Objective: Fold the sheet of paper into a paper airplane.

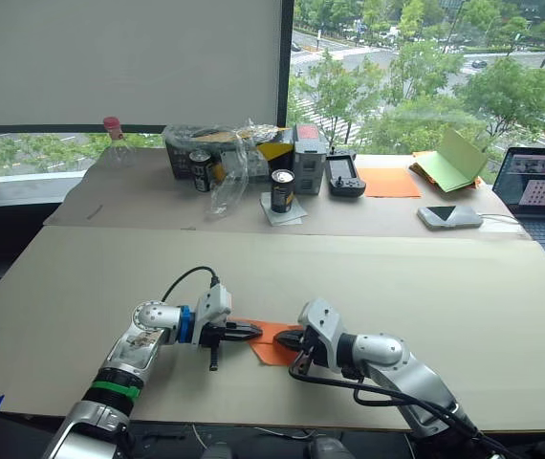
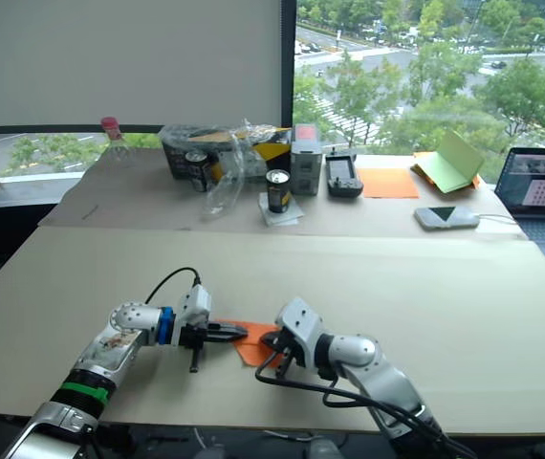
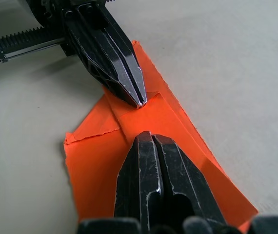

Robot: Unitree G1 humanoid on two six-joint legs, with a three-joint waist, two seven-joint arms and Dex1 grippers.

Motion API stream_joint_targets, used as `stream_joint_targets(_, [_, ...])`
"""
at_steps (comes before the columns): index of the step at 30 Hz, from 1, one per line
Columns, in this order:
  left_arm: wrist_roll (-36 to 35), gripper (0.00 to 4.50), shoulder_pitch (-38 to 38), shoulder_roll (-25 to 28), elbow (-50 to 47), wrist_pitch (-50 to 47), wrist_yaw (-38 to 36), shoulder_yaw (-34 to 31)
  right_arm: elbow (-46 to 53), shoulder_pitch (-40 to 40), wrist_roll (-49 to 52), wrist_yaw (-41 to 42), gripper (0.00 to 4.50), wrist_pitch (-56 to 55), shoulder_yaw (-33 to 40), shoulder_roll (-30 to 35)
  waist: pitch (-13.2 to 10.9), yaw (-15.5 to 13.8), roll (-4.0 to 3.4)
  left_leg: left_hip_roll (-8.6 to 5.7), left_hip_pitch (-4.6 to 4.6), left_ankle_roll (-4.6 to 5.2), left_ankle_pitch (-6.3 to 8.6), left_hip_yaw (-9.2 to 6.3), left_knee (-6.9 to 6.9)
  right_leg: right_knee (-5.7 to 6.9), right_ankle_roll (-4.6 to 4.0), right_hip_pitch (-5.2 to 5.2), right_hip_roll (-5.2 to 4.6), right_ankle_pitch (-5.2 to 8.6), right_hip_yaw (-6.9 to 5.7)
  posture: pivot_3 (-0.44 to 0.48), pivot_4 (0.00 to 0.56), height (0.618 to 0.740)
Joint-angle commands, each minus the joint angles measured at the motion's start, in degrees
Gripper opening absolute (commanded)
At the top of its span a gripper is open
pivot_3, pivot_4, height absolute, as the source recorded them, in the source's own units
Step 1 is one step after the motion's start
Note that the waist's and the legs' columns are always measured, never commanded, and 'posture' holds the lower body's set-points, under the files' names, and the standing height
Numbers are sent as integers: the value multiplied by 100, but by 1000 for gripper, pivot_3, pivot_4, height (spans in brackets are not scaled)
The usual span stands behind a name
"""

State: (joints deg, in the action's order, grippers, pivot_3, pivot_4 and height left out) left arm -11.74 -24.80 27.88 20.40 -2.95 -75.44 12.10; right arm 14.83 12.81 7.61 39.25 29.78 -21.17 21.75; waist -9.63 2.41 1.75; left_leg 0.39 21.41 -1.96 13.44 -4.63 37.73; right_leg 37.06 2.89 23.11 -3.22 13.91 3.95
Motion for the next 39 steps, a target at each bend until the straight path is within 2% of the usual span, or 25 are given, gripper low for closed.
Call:
stream_joint_targets(1, [196, 0, 92, 93, 248, -155, -105, 208, 6, -161, -114, -42, 26, -49, -32, 98, 1, 0, -1, 0, 0, 0, 0, 0, 0, 0, 0, 0, 0, 0, 0, 0, 150, 732])
stream_joint_targets(14, [277, 0, -246, -172, 817, 134, -202, 323, 894, -1333, -5, -166, 26, -122, 914, 914, 19, -67, -18, -4, -2, 7, 5, 2, 1, -13, 6, -12, -4, 5, 0, 0, 150, 732])
stream_joint_targets(18, [303, 0, -338, -251, 990, 227, -209, 330, 1103, -1344, 185, -163, 26, -222, 1284, 953, 22, -119, -23, -4, -5, 8, 5, 3, 1, -23, 7, -21, -5, 6, 0, 0, 150, 732])
stream_joint_targets(22, [311, 0, -418, -311, 1121, 294, -227, 314, 1391, -977, 432, -160, 26, -406, 1456, 750, 22, -136, -25, -6, -3, 7, 5, 3, 1, -25, 8, -19, -5, 5, 1, 0, 150, 732])
stream_joint_targets(26, [277, 0, -425, -348, 1093, 273, -223, 294, 1359, -499, 386, -249, 26, -357, 1213, 461, 23, -141, -28, -5, -3, 8, 5, 1, 1, -23, 8, -18, -4, 5, 0, 0, 150, 732])
stream_joint_targets(31, [255, 0, -329, -397, 912, 196, -140, 278, 780, -298, 139, -355, 26, -324, 745, 188, 24, -169, -30, -6, 0, 10, 6, 1, 1, -30, 9, -19, -6, 6, -2, 0, 150, 732])
stream_joint_targets(39, [179, 0, -176, -480, 517, -109, -31, 290, 326, -623, 21, -437, 26, -37, 596, 184, 26, -174, -34, -14, 14, 12, 7, 1, 1, -30, 9, -9, -14, 5, 0, 0, 150, 732])
